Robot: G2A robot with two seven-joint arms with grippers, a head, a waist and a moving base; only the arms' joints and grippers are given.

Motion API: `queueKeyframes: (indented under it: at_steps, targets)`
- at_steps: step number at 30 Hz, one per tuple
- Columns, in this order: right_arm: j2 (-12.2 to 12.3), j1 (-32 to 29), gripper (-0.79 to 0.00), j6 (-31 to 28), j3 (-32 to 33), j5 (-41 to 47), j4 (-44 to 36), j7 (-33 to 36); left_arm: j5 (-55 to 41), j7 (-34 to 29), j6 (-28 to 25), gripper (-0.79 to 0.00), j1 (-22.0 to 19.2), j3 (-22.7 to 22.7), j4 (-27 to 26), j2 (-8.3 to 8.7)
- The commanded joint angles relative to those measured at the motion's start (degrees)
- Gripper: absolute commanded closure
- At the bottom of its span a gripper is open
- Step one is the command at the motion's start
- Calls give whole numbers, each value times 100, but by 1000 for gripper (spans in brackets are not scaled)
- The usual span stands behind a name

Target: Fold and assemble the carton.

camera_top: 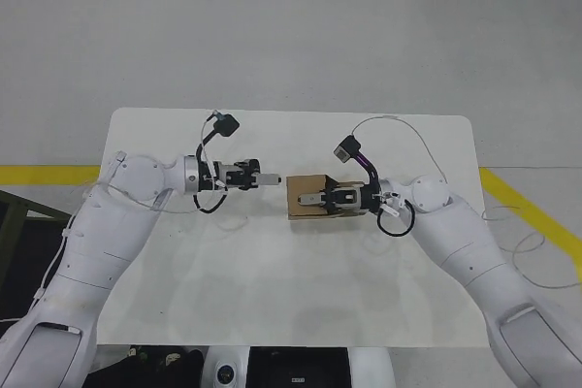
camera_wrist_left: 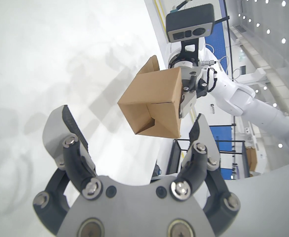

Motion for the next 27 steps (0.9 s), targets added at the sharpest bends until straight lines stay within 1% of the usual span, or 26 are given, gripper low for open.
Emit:
queueKeyframes:
  at_steps: [1, 7, 11, 17, 27]
  targets:
    - [-66, 57, 0, -38, -68, -41, 122, -38, 379, 44, -46, -785, 95, -55, -145, 43]
    - [-207, 189, 0, -93, -149, -20, 272, -92, 989, 59, 183, -785, 291, -50, -332, 103]
    - [-237, 205, 0, -107, -124, 10, 250, -107, 1006, 45, 432, -785, 352, -20, -328, 109]
    - [-246, 181, 0, -102, -66, 41, 110, -102, 995, 79, 625, -785, 276, 124, -319, 72]
    - [-274, 129, 0, -86, -43, 8, 48, -85, 719, 61, 599, -785, 86, 332, -203, -5]
